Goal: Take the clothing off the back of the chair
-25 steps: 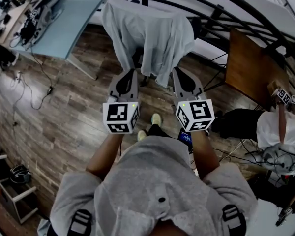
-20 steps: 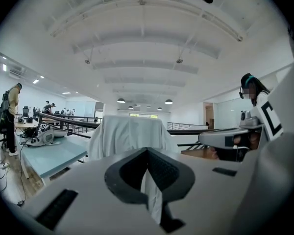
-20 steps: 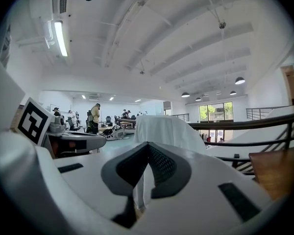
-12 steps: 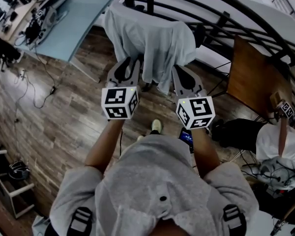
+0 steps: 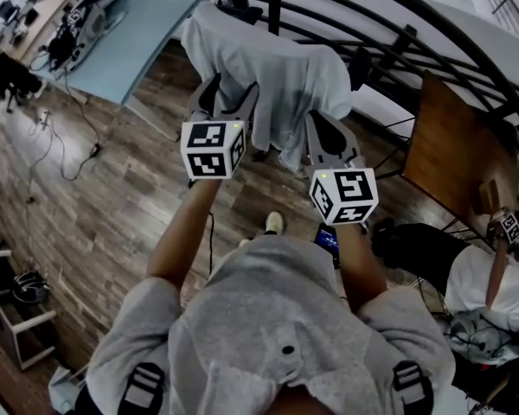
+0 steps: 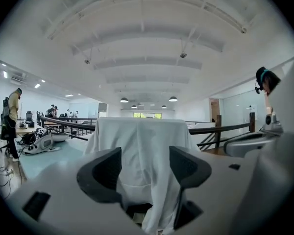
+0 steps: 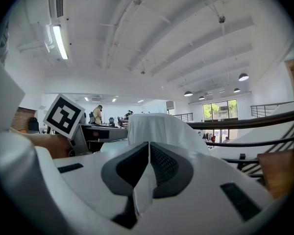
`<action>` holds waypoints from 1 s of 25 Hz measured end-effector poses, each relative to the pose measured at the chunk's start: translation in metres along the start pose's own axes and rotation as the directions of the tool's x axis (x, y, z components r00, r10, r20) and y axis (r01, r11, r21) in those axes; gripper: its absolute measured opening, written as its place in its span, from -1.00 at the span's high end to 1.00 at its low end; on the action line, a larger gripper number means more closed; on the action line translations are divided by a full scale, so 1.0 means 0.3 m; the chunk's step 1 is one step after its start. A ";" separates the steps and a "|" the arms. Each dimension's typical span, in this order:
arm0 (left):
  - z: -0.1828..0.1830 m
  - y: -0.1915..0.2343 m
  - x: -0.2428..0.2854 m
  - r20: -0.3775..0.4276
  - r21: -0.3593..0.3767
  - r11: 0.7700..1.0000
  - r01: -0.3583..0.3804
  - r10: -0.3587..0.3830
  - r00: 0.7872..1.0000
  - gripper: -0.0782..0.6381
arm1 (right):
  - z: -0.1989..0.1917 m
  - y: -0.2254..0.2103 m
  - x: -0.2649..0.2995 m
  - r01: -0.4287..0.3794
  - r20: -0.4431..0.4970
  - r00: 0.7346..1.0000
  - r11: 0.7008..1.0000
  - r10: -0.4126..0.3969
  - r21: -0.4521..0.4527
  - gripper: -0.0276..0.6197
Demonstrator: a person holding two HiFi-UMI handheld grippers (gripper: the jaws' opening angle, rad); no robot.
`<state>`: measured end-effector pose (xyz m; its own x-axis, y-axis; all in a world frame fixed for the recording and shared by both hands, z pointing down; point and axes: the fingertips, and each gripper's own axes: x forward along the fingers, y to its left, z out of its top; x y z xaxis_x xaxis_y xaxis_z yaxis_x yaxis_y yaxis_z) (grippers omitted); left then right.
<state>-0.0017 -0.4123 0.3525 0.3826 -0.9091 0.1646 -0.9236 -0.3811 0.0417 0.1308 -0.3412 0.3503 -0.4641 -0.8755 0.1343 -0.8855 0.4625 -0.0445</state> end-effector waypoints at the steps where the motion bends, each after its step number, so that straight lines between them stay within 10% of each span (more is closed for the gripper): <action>1: -0.001 0.003 0.023 -0.003 0.005 1.000 -0.012 0.012 1.000 -0.06 | -0.001 -0.011 0.007 0.002 0.002 1.000 1.000 -0.002 0.005 0.89; 16: 0.016 0.068 0.203 -0.017 0.049 0.991 -0.125 0.126 0.992 -0.11 | -0.016 -0.046 0.056 -0.076 0.005 0.997 0.997 0.075 0.019 0.89; 25: 0.040 0.066 0.161 -0.041 0.072 0.991 -0.113 0.117 0.992 0.24 | 0.004 -0.055 0.059 -0.072 0.009 0.997 0.997 0.072 0.018 0.89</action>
<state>-0.0012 -0.4658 0.3495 0.2711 -0.9398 0.2082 -0.9568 -0.2866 -0.0480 0.1372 -0.3646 0.3521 -0.5267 -0.8413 0.1215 -0.8501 0.5218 -0.0719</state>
